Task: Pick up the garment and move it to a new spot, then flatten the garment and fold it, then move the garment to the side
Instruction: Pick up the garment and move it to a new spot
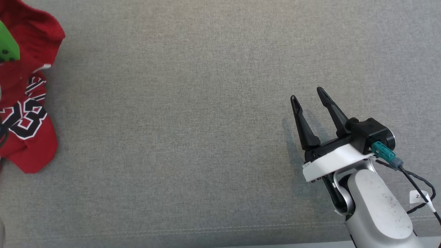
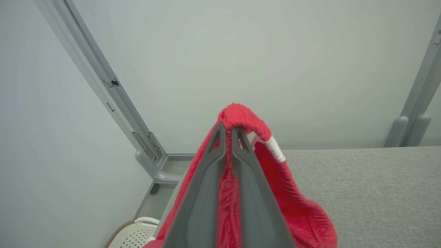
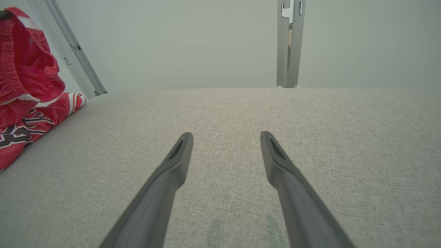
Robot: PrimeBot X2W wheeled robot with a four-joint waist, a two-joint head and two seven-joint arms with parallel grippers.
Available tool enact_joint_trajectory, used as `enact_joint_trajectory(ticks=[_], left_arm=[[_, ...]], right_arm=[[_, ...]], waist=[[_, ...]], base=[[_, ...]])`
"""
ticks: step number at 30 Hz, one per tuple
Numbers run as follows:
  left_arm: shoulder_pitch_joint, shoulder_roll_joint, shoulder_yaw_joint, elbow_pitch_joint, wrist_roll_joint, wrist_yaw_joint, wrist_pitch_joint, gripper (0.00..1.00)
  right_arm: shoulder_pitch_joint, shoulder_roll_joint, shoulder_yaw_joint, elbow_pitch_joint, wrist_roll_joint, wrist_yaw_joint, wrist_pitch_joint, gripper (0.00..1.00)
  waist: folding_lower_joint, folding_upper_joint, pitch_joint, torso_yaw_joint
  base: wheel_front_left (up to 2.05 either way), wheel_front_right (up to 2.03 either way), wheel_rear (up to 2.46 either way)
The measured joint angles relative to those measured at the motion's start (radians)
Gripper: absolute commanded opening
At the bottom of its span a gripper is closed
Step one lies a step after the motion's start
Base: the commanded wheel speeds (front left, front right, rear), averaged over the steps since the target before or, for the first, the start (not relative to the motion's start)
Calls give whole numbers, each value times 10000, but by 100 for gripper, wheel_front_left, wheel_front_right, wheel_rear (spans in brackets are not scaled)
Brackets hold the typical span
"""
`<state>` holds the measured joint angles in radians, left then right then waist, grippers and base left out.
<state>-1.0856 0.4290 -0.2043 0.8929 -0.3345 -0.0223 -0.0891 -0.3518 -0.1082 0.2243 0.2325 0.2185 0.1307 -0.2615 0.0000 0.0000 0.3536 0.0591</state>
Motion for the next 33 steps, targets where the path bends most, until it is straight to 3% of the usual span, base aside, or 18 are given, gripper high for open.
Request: enact_joint_trajectory(ticks=[8, 13, 18, 23, 30, 33], left_arm=[[913, -140, -399, -2980, 186, 326, -77, 0], [2592, -591, -940, -5731, 146, 575, 675, 0], [4149, -1285, -2069, -7808, 127, 644, 1521, 0], [4700, -2119, -3024, -8121, -127, 447, 2056, 0], [4316, -3139, -4165, -7193, -167, -75, 2242, 0], [4049, -3312, -4395, -6851, -142, -165, 2245, 0]], right_arm=[[398, 130, -384, -132, -19, 0, -2, 100], [630, 251, -698, -355, -82, 0, -6, 100], [758, 334, -859, -525, -113, 0, -10, 100], [732, 412, -780, -616, -105, 0, -12, 100], [689, 506, -761, -656, 59, 0, -12, 100], [697, 520, -790, -679, 121, 0, -12, 100]], waist=[[-1, 0, -797, -13], [-1, 0, -1136, -290], [-1, 0, -1247, -810], [-1, 0, -1203, -1516], [-1, 1, -974, -2744], [-1, 1, -877, -3106]], base=[[0, 0, 0], [0, 0, 0], [0, 0, 0], [0, 0, 0], [0, 0, 0], [0, 0, 0]])
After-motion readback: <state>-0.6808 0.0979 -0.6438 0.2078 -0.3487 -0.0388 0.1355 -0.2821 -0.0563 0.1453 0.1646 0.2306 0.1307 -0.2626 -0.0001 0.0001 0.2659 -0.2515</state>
